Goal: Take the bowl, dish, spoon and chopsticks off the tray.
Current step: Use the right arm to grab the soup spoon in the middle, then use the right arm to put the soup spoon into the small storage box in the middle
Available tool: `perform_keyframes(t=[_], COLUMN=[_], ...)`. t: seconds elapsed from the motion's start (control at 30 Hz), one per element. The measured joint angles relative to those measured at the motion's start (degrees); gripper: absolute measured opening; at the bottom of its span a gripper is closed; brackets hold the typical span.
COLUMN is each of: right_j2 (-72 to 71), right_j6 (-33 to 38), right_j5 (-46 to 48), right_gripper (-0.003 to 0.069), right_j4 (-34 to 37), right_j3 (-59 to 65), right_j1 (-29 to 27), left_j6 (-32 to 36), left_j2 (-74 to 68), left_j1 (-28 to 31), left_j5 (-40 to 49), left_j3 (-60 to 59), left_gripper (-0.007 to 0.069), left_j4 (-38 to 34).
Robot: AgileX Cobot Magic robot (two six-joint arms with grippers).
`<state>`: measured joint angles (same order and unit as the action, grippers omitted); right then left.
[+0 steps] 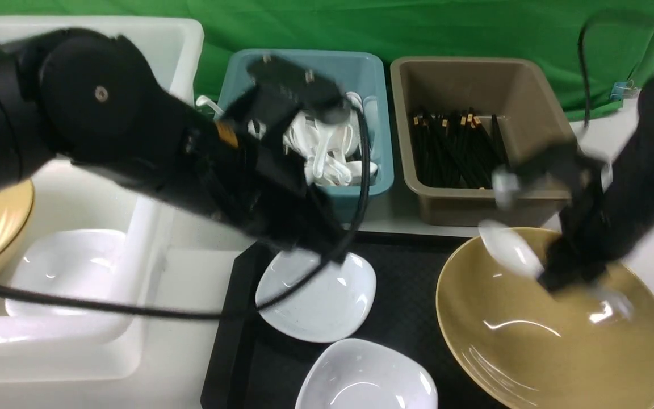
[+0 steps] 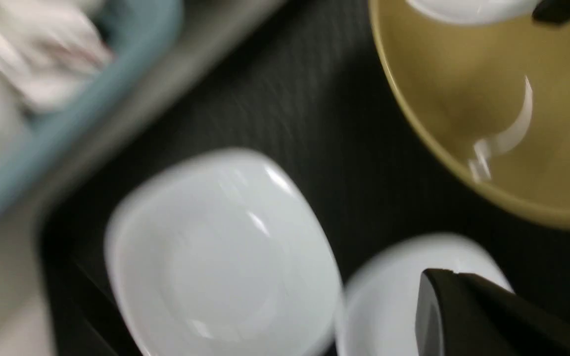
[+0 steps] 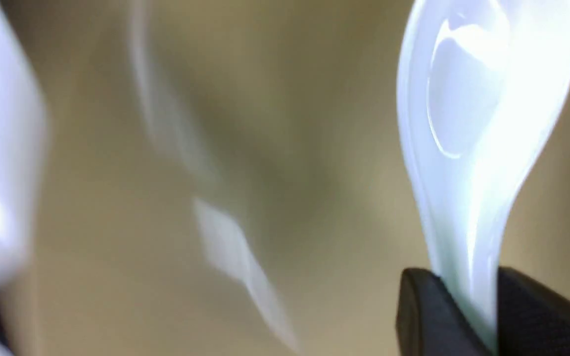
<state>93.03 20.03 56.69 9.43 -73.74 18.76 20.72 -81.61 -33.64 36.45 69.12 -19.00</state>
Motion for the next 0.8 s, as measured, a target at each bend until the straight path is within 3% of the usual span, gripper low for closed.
perform_keyframes(t=[0.1,0.23,0.33,0.57,0.63,0.8], right_j2=[0.4,7.6,14.7,34.1,37.4,39.0], right_j6=[4.3,12.7,14.3,13.5,11.7,8.3], right_j5=[-7.4,-12.6,-13.2,-16.0,-17.2,-14.2], right_gripper=[0.0125,0.0125,0.0125,0.0138,0.0193,0.0433], right_j4=[8.3,26.2,29.6,30.8,30.9,29.8], right_j3=[-7.3,-21.5,-30.0,-48.7,-51.3,-52.9], right_j1=[0.0,0.2,1.2,5.0,5.4,5.0], left_j6=[-4.0,-16.4,-21.2,-23.4,-23.2,-16.7], left_j2=[1.1,3.2,3.5,3.5,3.5,3.5], left_j1=[0.0,1.6,4.5,9.4,9.4,9.4], left_j5=[-6.4,-16.9,-17.5,-3.9,-0.4,5.9], left_j3=[1.5,2.6,2.6,2.6,2.6,2.6], left_gripper=[-0.0018,-0.0018,-0.0018,-0.0018,-0.0018,-0.0018], left_j4=[2.9,10.7,11.8,11.9,11.8,5.6])
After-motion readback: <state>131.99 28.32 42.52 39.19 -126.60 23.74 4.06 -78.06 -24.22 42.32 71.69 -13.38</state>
